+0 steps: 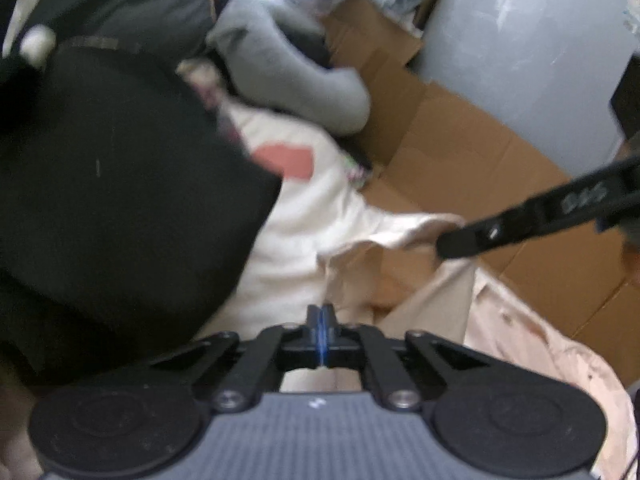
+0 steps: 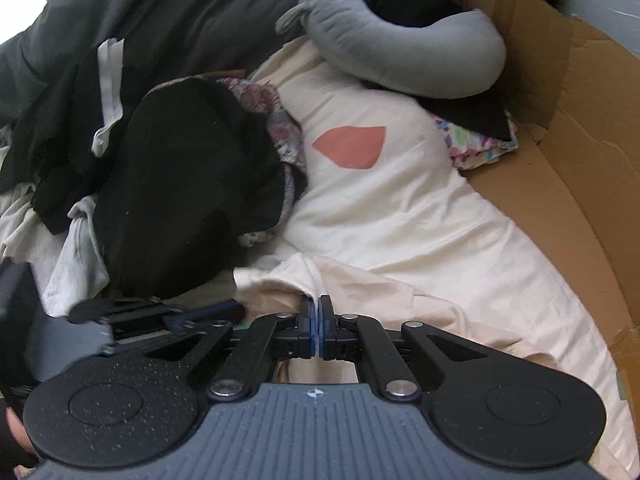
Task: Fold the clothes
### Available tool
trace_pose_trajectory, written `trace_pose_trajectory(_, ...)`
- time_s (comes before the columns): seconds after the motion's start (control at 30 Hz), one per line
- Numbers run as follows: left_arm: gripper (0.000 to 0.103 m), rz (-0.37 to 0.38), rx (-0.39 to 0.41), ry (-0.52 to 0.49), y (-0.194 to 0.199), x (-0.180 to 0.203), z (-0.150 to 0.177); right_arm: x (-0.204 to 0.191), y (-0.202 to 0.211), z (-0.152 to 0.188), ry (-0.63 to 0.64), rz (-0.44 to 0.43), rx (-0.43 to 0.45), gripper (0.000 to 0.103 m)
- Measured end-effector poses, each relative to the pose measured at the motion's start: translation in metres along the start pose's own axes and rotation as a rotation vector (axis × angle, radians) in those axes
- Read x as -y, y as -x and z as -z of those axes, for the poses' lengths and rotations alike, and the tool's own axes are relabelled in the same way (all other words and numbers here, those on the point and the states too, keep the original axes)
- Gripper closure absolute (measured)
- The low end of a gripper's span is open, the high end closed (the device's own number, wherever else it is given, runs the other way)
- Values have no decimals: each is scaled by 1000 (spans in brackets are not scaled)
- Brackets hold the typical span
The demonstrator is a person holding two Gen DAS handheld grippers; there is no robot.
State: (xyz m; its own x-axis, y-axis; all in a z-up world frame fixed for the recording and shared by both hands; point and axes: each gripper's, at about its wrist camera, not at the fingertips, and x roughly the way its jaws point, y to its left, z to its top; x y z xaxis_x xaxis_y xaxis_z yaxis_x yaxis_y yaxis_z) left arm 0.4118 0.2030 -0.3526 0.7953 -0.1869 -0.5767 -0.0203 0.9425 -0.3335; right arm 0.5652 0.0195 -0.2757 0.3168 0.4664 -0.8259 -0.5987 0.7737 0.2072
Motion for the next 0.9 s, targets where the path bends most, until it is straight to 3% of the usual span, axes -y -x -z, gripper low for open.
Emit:
trace_pose_trajectory(0.2, 103, 25, 85, -32, 10, 5, -35, 15, 0, 5, 5, 57, -8, 103)
trace_pose_trajectory(0.4, 103, 36, 106, -97, -8, 13, -58, 29, -9, 16, -29, 93, -34, 103)
trace_pose_trajectory(0.63, 102, 68, 1, -113, -18, 19, -48, 52, -10, 21, -115, 123, -34, 103)
trace_pose_trajectory(0.9, 98, 194, -82, -140, -31, 35, -20, 46, 12, 15, -129, 68, 28, 103)
